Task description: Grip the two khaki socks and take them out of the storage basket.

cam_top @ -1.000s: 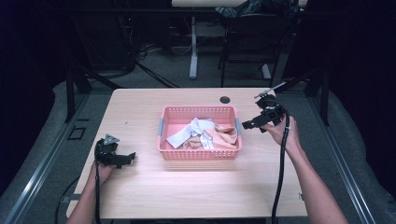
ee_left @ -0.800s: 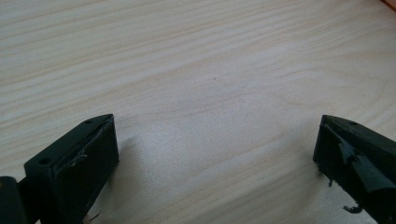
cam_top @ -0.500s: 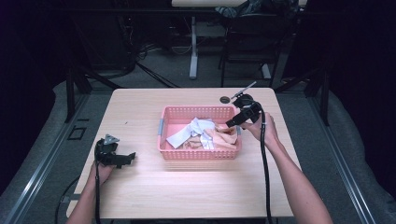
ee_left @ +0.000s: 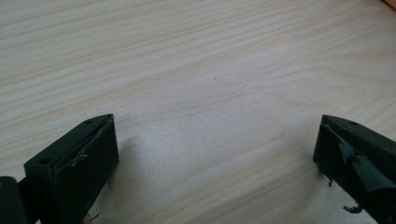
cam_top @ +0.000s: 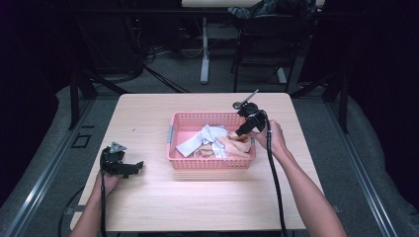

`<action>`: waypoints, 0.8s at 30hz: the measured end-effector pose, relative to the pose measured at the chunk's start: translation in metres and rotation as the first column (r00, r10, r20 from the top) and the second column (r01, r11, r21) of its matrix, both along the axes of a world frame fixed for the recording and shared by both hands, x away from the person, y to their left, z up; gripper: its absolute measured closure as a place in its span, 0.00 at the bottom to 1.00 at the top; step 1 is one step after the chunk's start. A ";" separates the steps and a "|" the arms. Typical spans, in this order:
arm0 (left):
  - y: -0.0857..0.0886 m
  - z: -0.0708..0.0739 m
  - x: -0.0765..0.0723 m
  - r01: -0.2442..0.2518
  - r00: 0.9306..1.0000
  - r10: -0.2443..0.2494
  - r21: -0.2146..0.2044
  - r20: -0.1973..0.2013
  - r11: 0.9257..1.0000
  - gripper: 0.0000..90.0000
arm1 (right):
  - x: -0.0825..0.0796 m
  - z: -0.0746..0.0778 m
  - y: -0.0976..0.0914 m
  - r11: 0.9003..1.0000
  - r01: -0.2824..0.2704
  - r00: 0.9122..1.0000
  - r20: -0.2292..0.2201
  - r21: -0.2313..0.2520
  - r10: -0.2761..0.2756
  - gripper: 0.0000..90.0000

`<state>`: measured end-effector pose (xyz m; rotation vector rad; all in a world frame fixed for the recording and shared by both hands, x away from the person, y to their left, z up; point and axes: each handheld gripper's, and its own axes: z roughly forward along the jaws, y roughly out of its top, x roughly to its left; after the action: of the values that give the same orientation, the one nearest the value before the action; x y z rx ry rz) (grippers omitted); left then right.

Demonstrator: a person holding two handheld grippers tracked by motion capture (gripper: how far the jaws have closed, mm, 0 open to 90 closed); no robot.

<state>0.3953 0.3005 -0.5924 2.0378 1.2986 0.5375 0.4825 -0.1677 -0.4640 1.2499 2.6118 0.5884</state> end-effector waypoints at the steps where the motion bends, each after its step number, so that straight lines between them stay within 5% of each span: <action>1: 0.000 0.000 0.000 0.000 1.000 0.000 0.000 0.000 1.000 0.00 | 0.001 -0.001 0.001 1.000 -0.009 1.000 -0.007 -0.025 0.008 0.62; 14: 0.000 0.000 0.000 0.001 1.000 -0.001 0.000 0.001 1.000 0.00 | 0.002 -0.018 0.004 0.995 0.010 1.000 -0.007 -0.100 -0.010 0.66; 24: 0.000 0.000 0.000 0.001 1.000 -0.001 0.000 0.000 1.000 0.00 | 0.000 -0.024 0.005 0.992 0.021 1.000 -0.005 -0.127 -0.022 0.91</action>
<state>0.3953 0.3006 -0.5924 2.0389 1.2971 0.5370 0.4827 -0.1625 -0.4878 1.2408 2.5919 0.4083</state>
